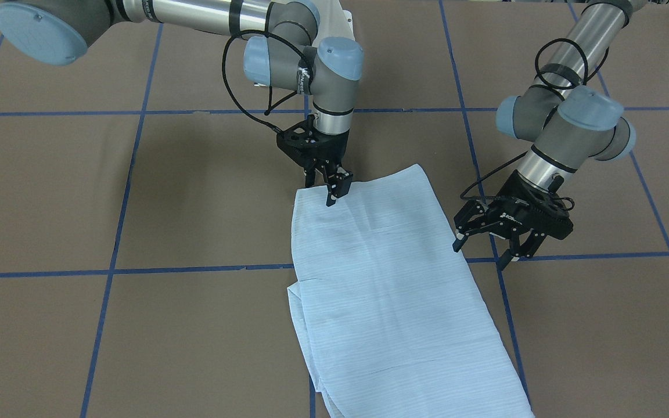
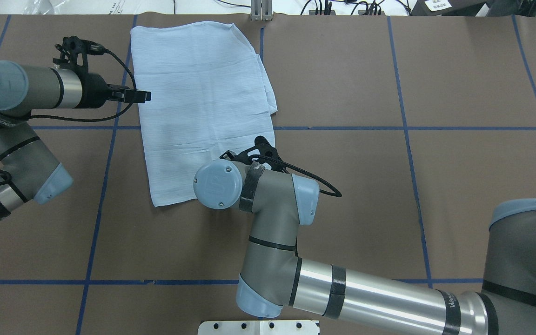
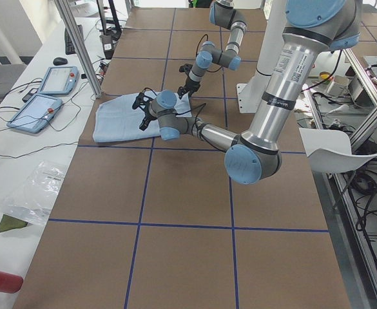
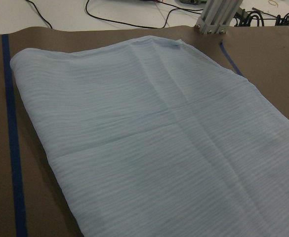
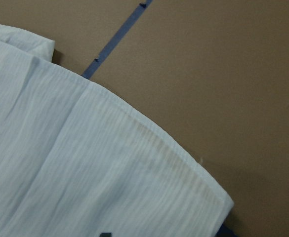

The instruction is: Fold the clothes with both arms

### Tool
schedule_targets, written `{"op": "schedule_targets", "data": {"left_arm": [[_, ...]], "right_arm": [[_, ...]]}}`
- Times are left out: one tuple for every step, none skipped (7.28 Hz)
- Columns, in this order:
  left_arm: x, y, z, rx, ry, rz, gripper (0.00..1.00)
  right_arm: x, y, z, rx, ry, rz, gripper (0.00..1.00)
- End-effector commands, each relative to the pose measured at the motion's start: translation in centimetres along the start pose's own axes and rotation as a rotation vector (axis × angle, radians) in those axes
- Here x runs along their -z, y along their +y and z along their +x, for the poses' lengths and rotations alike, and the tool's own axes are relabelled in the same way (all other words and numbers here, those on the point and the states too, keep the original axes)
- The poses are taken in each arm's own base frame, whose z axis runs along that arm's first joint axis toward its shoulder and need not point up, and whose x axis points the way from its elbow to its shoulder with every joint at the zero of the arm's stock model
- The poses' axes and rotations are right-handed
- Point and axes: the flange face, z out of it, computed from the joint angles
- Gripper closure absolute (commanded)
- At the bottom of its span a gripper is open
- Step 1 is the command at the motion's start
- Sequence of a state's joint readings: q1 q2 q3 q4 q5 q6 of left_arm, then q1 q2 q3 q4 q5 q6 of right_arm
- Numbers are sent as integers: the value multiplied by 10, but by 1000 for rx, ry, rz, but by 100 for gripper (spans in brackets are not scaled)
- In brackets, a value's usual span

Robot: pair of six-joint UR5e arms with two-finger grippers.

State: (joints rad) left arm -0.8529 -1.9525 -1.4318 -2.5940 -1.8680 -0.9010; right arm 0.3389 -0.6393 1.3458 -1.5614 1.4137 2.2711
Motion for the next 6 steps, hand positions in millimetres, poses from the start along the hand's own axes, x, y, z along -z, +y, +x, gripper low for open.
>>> {"op": "schedule_targets", "data": {"left_arm": [[0, 0, 0, 0, -1, 1, 0], [0, 1, -1, -3, -2, 0, 0], [0, 1, -1, -3, -2, 0, 0], [0, 1, -1, -3, -2, 0, 0], [0, 1, -1, -3, -2, 0, 0], [0, 1, -2, -4, -3, -1, 0]], "right_arm": [[-4, 11, -13, -7, 1, 14, 22], [-8, 12, -14, -9, 0, 13, 22], [-14, 12, -13, -6, 10, 22, 22], [-14, 13, -14, -6, 10, 22, 22], [-10, 15, -17, -9, 6, 18, 29], [-8, 16, -18, -11, -2, 11, 54]]}}
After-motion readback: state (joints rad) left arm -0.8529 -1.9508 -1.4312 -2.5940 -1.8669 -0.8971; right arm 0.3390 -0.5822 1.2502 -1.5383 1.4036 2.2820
